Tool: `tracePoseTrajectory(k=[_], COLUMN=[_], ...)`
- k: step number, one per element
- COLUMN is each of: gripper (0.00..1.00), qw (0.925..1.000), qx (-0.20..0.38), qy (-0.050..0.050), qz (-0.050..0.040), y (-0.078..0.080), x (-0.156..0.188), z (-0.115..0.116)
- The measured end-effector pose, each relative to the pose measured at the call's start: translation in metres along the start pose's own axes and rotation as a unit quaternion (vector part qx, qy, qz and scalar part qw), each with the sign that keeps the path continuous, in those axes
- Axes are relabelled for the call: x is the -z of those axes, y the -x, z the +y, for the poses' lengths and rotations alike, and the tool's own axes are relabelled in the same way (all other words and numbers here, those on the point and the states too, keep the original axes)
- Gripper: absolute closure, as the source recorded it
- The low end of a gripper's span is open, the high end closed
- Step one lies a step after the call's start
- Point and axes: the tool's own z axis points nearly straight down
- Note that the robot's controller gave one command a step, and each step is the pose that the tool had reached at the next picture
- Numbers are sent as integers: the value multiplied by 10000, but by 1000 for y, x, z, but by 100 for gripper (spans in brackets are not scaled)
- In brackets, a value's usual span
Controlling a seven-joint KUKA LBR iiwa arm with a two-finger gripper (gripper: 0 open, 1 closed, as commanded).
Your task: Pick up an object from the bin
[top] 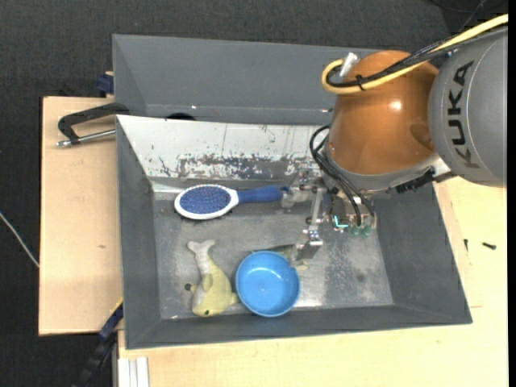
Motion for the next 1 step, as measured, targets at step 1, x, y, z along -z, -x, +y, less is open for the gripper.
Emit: tracePoseTrajectory(k=[1], gripper=[0], qw=[9937], qx=[1118], qy=[-2], qz=[-9], y=[8], x=[-126], z=[41])
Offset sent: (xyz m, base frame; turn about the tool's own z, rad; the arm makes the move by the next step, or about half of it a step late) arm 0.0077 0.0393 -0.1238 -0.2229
